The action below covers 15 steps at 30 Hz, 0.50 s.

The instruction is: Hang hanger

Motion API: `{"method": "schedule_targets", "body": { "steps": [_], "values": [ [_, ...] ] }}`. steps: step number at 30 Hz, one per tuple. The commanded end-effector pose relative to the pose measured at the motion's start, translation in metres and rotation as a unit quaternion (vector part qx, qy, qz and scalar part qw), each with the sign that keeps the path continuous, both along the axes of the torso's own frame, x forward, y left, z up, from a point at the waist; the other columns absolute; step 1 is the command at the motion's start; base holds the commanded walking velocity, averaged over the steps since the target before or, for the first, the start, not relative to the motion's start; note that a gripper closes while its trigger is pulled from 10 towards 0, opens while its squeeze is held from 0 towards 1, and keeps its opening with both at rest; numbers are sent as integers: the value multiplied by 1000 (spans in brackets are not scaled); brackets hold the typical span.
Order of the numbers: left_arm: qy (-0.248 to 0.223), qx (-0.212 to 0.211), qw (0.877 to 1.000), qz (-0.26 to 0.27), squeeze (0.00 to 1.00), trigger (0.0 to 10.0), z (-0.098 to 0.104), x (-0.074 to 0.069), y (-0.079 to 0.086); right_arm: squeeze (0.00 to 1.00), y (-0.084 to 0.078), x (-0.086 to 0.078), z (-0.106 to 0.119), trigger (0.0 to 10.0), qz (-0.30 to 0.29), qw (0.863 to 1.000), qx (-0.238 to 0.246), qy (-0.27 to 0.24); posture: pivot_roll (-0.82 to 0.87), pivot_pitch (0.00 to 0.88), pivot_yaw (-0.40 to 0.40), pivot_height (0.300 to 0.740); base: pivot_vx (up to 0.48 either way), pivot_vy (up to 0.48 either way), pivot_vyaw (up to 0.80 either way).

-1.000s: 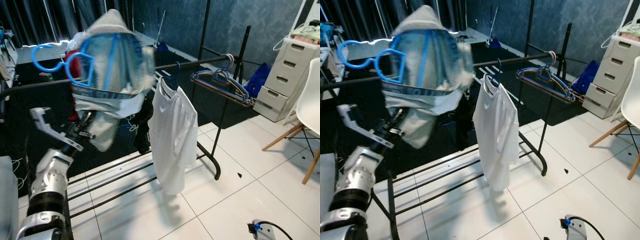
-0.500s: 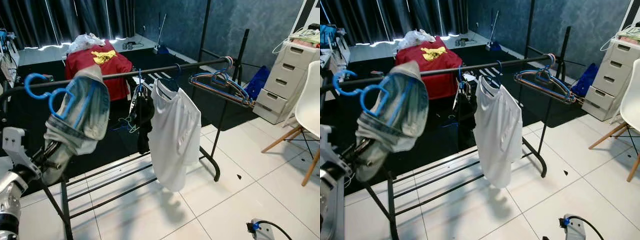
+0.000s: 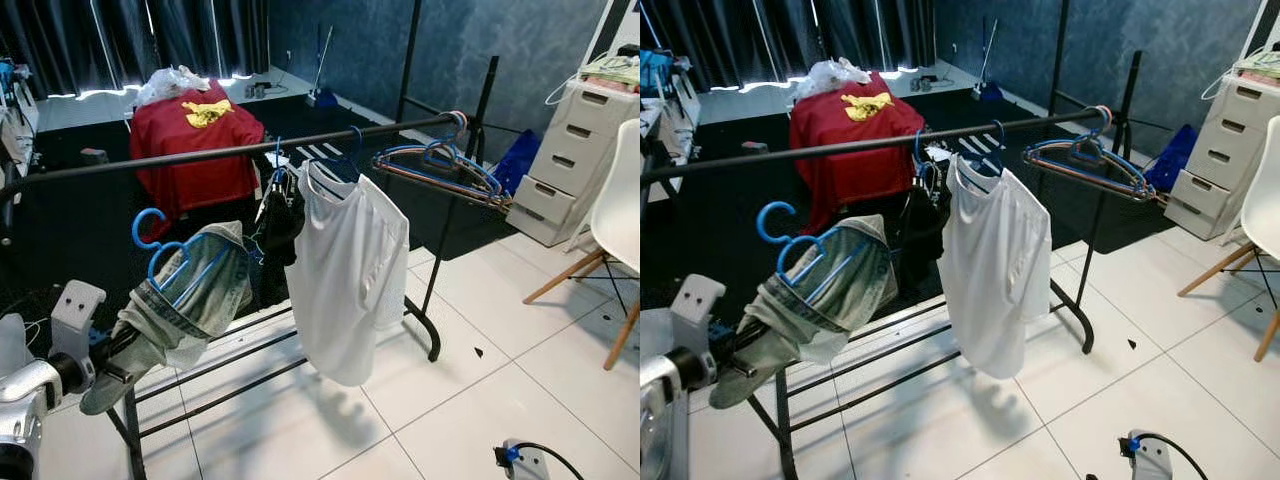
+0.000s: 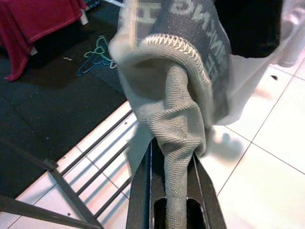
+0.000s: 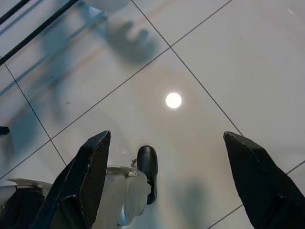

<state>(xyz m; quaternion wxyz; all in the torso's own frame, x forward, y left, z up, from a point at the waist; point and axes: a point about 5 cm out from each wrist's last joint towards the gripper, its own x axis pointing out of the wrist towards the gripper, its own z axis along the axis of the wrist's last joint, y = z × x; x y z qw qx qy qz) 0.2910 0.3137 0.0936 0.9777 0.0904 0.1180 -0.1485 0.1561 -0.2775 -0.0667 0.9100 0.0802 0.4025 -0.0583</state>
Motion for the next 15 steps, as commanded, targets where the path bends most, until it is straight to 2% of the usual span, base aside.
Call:
{"method": "schedule_targets", "body": {
  "steps": [1, 2, 3, 5, 6, 8, 10, 12, 15],
  "values": [
    [-25, 0, 999, 23, 0, 10000, 7, 9, -3, 0, 0, 0, 0, 10000, -5, 1000, 2, 0, 166, 0, -1, 740, 0, 0, 0],
    [-55, -19, 997, 50, 0, 10000, 12, 18, -10, 0, -1, 0, 0, 10000, -5, 1000, 2, 0, 164, 0, -2, 740, 0, 0, 0],
    [-55, -19, 997, 50, 0, 10000, 12, 18, -10, 0, -1, 0, 0, 10000, -5, 1000, 2, 0, 164, 0, -2, 740, 0, 0, 0],
    [-101, -39, 990, 87, 0, 10000, 22, 31, -26, 0, -1, 0, 0, 10000, -4, 1000, 1, 0, 161, 0, -3, 740, 300, 0, 0],
    [-101, -39, 990, 87, 0, 10000, 22, 31, -26, 0, -1, 0, 0, 10000, -4, 1000, 1, 0, 161, 0, -3, 740, 300, 0, 0],
    [-126, -63, 985, 102, 0, 10000, 28, 38, -41, 0, -1, 0, 0, 10000, -4, 1000, 1, -1, 159, 0, 0, 740, 377, 0, 0],
    [-126, -63, 985, 102, 0, 10000, 28, 38, -41, 0, -1, 0, 0, 10000, -4, 1000, 1, -1, 159, 0, 0, 740, 386, 0, 0],
    [-129, -64, 985, 97, 0, 10000, 28, 43, -55, 0, -1, 0, 0, 10000, -4, 1000, 0, -1, 160, 0, 1, 740, 381, 0, 0],
    [-121, -64, 986, 96, 0, 10000, 25, 44, -59, 0, -1, 0, 0, 10000, -4, 1000, 0, -1, 161, 0, 0, 740, 358, 0, 0]
  ]
}}
